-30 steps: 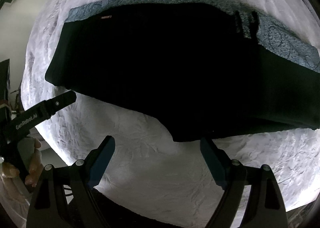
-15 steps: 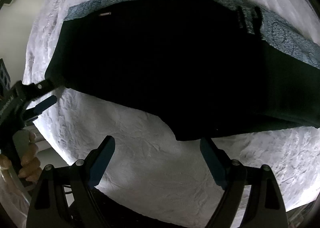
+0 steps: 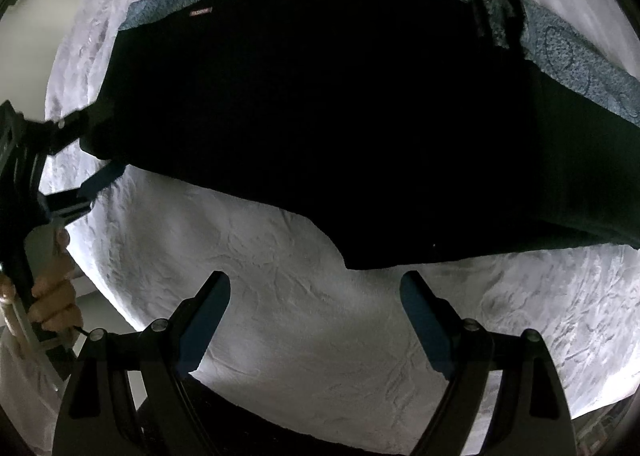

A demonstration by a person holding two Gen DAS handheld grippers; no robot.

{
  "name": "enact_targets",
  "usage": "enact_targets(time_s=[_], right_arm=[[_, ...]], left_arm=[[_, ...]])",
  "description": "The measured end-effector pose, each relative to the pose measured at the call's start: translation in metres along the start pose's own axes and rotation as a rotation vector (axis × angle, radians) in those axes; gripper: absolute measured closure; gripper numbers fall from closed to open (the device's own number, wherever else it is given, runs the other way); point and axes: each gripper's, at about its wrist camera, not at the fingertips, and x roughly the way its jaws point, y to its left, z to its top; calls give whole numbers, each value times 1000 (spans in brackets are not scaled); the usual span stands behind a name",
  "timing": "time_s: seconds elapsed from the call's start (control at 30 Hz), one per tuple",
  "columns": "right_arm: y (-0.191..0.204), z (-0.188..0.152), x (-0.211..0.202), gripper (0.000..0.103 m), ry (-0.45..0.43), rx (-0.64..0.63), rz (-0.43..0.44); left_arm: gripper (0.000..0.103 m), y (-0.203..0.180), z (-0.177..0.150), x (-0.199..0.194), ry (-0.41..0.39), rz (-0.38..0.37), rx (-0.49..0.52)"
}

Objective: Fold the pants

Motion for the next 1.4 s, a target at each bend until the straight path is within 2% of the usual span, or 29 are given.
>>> enact_targets(time_s=[0.23, 0.3, 0.5, 0.63, 0.73, 0.8, 0.83, 0.9, 1.0, 1.1, 1.13, 1.23, 1.33, 1.4], right_arm=[[4, 2, 1, 14, -1, -9, 3], [4, 3, 0, 14, -6, -7, 5], [-2, 9, -3, 14, -24, 5, 5], [-7, 18, -7, 14, -36, 9, -3], [-4, 26, -12, 14, -62, -6, -18], [-3, 36, -17, 14, -79, -21, -25], [-3, 42, -20, 14, -88, -27, -29], [-5, 57, -28, 14, -111, -37, -33], [1, 82, -43, 14, -131, -53, -13], [20, 109, -58, 14, -145, -106, 11], [29, 118, -61, 14, -148, -128, 23], [61, 146, -68, 14, -125, -188, 102], [98, 164, -65, 14, -41, -253, 208], [125, 174, -56, 14, 26, -303, 239]], left_arm=[[1, -1, 8, 18, 3, 14, -55], [1, -8, 8, 15, -6, 31, -42], [1, -46, 4, 2, -84, 48, 81], [1, -36, 15, 26, -50, 106, 22], [11, -32, 18, 32, -50, 173, 5], [23, -35, 17, 32, -61, 214, 18], [27, -38, 16, 31, -66, 253, 41], [41, -44, 13, 30, -74, 318, 83], [51, -57, 7, 28, -104, 381, 166], [52, -82, -6, 33, -161, 501, 332], [52, -95, -15, 40, -190, 573, 429], [52, -116, -35, 55, -240, 706, 607], [52, -126, -45, 63, -271, 759, 698], [52, -128, -47, 65, -277, 766, 718]])
